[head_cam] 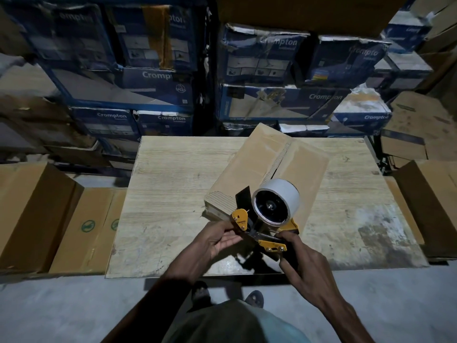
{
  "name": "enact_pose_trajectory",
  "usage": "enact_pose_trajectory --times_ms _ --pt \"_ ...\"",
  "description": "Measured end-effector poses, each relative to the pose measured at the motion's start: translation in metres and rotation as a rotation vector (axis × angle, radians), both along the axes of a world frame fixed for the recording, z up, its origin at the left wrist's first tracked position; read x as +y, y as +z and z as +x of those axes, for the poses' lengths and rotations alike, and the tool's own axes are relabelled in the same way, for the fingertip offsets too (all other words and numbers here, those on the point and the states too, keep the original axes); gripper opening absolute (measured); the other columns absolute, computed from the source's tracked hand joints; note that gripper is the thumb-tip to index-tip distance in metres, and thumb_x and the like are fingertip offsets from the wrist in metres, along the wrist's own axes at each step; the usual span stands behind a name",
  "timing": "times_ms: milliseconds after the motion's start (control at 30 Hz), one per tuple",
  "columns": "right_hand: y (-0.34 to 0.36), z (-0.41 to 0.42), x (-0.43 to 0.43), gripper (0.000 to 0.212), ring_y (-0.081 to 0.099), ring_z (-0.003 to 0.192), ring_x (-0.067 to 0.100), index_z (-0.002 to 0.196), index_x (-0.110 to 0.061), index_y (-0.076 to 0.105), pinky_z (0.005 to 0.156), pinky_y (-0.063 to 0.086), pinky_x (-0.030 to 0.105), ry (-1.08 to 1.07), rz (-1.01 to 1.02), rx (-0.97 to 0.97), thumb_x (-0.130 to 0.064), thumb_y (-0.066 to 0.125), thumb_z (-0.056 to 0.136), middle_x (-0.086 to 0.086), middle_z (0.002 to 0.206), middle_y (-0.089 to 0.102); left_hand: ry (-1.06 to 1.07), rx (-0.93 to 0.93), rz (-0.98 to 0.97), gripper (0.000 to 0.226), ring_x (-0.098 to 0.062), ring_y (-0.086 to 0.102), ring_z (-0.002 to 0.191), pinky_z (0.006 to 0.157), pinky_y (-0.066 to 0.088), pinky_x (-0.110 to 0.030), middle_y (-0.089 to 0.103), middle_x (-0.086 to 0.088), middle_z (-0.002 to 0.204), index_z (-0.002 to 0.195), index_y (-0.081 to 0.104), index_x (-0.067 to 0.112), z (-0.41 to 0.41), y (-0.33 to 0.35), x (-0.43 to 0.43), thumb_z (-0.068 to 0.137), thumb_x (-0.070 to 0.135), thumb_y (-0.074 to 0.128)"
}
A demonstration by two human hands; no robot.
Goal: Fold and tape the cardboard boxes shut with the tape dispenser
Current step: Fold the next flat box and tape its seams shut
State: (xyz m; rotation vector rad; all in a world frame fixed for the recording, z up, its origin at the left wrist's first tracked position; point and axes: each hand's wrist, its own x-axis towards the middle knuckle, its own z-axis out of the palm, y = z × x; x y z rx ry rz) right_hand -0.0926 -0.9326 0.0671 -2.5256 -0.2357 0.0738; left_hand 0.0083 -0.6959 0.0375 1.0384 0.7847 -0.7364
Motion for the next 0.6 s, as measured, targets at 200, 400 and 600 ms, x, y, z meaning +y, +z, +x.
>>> enact_pose_trajectory --times_ms 200,400,600 --pt "0.006 0.005 -0.002 0.061 0.048 0.054 0.011 0.136 -0.037 0.043 0.051 0.032 0.020 -0.102 0.145 -0.013 -0.008 0.071 0.090 -0.018 0.067 0.053 0.008 0.034 -0.128 0.036 -0.027 0.078 0.070 0.059 0.063 -0.028 0.075 -0.029 0.091 0.123 0.064 -0.016 -0.002 -0.007 0.037 0.095 0.006 0.069" --pt "0.007 0.008 -0.001 0.063 0.048 0.052 0.013 0.136 -0.038 0.043 0.050 0.033 0.021 -0.095 0.172 -0.020 -0.005 0.070 0.089 -0.014 0.069 0.056 -0.206 0.119 -0.272 0.071 -0.032 0.078 0.091 0.070 0.066 -0.035 0.072 -0.031 0.115 0.121 0.065 -0.016 0.004 0.004 0.020 0.094 0.049 0.069" --pt "0.007 0.007 0.005 0.059 0.049 0.054 0.012 0.137 -0.040 0.042 0.050 0.033 0.018 -0.076 0.131 -0.049 -0.016 0.067 0.089 -0.018 0.067 0.053 -0.089 0.122 -0.240 0.005 -0.027 0.075 0.057 0.047 0.060 -0.029 0.073 -0.026 0.075 0.092 0.064 -0.011 0.016 0.005 0.014 0.093 -0.006 0.064"
